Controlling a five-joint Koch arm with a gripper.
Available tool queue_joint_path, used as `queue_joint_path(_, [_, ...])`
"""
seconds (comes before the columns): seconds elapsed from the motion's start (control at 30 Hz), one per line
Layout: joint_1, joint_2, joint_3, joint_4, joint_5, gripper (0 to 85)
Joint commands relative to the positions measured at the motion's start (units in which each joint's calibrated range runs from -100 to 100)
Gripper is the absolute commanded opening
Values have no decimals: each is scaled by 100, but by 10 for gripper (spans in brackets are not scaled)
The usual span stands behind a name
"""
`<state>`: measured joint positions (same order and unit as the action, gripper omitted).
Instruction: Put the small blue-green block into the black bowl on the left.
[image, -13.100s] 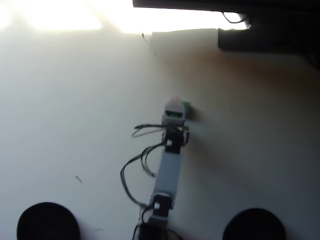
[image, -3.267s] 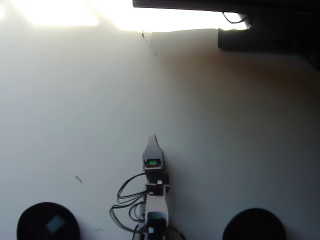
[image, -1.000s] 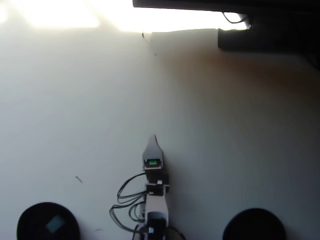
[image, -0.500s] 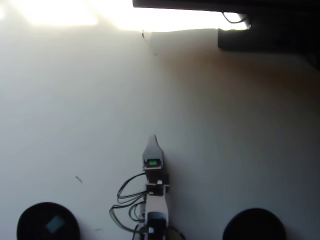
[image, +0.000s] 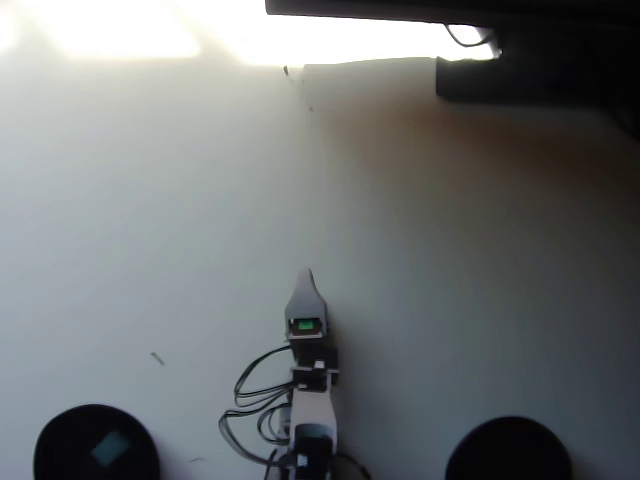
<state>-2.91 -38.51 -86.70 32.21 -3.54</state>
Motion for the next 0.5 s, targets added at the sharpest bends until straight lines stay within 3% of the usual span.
queue_joint_path(0.0, [-5,0,-8,115,0,491])
queue_joint_path(0.47, [-5,11,1,115,0,491])
